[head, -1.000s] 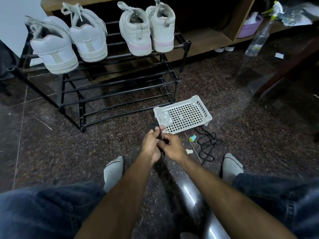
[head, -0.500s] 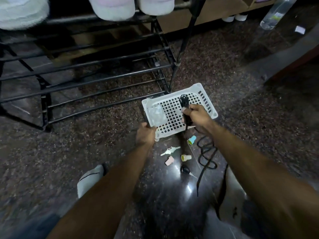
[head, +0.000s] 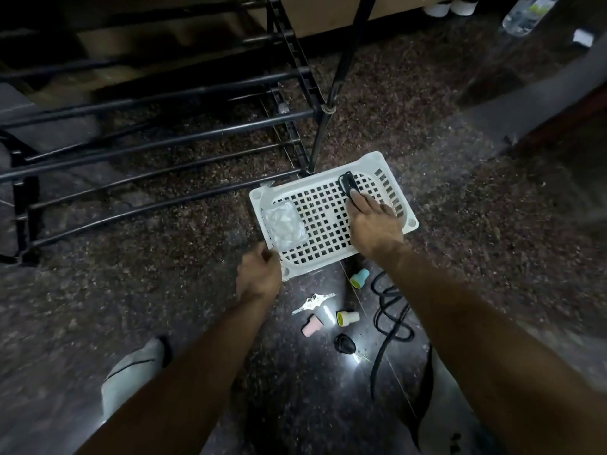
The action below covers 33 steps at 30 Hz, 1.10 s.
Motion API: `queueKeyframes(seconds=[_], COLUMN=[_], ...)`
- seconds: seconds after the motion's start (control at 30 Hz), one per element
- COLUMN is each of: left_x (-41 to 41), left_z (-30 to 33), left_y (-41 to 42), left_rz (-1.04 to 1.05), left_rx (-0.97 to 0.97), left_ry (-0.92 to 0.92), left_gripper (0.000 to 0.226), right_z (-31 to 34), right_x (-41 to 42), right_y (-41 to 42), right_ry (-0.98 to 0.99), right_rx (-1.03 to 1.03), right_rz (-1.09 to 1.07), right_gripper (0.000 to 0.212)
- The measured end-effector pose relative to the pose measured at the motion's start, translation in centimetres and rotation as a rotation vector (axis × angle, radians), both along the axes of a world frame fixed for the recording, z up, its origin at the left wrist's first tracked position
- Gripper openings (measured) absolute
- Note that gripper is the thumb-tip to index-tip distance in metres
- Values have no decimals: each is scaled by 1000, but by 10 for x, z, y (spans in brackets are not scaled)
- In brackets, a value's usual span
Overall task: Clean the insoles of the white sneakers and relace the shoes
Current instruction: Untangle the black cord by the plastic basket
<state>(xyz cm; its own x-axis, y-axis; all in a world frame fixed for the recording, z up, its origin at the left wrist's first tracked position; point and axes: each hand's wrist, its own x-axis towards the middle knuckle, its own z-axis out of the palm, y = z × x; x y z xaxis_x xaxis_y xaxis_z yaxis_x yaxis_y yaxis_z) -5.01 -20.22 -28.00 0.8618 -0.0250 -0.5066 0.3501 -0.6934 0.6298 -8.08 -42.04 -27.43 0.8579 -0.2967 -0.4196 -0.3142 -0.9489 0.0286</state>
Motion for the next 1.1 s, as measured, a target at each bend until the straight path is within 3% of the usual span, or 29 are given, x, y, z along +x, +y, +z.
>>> queueKeyframes(seconds=[0.13,0.23,0.33,0.4,0.47,0.57,0.63,0.73,0.83,0.93,1.1], left_x=[0,0,0,-3,-11,-30,-45,-69,-94,-117,-134], left_z=[-1,-2,-1,5,10,12,9,4,-9,-20,-12], left_y=[-1,-2,-3,0,7,25,38,54,67,78,83], left_rz=[13,32,99,166,218,291,321,289,250,180,131], left_rx=[-16,-29,-82,-117,-115,-94,-97,-60,-91,-134,-220], left_ry=[3,21,29,17,2,26,76,149,219,274,275], left_gripper=[26,27,25,26,29,29,29,22,13,10,24], right_z=[-4,-1,13,19,18,-4,-18,-27,-22,-10,24], right_x=[-1,-1,-20,-47,-80,-128,-152,-172,-174,-176,-188], right_y=[-7,-14,-14,-6,2,7,14,30,46,59,81], right_ry=[29,-20,-372,-640,-742,-525,-234,-55,-7,34,-287], right_rx=[-123,-87,-17,48,83,56,91,72,128,261,533], right_rz=[27,-2,-74,-308,-635,-879,-810,-630,-672,-854,-1041], right_gripper=[60,52,36,26,20,27,46,52,33,35,25])
